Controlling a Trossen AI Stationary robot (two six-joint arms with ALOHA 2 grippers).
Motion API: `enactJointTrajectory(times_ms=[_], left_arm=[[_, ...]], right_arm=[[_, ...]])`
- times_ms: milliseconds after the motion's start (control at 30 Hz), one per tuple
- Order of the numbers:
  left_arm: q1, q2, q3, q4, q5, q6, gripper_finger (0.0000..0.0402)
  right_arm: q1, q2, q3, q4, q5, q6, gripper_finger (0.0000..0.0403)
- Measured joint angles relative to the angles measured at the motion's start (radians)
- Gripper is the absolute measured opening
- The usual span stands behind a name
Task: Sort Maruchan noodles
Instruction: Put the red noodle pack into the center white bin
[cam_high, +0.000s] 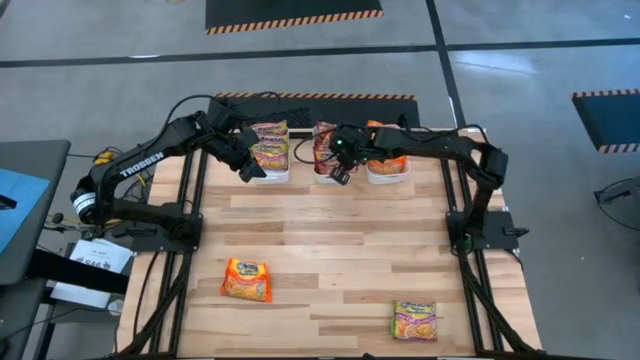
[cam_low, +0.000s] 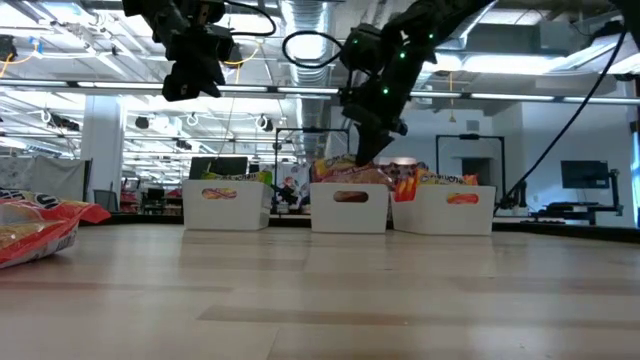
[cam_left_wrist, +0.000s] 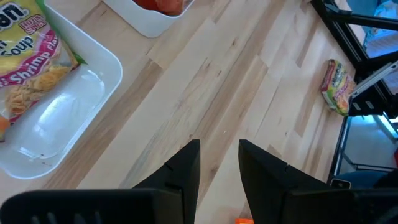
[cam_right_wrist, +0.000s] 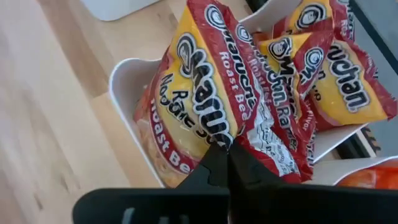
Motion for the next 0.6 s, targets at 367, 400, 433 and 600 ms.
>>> enactJointTrajectory(times_ms=[367, 400, 433, 600], left_arm=[[0.0, 0.0, 0.0, 0.0, -0.012, 0.001, 0.0095], [0.0, 0.0, 0.0, 0.0, -0.012, 0.001, 0.0095], [0.0, 0.0, 0.0, 0.0, -0.012, 0.001, 0.0095], [0.0, 0.0, 0.0, 0.0, -0.022, 0.005, 0.0095]], right_arm=[[0.007, 0.003, -0.002, 0.037, -0.02, 0.056, 0.0009], [0.006, 0.003, -0.002, 0.037, -0.029, 0.077, 0.0009], [0.005, 0.004, -0.002, 0.04, -0.036, 0.093, 0.0009], [-0.013, 0.004, -0.002, 0.114, -0.057, 0.124, 0.001]])
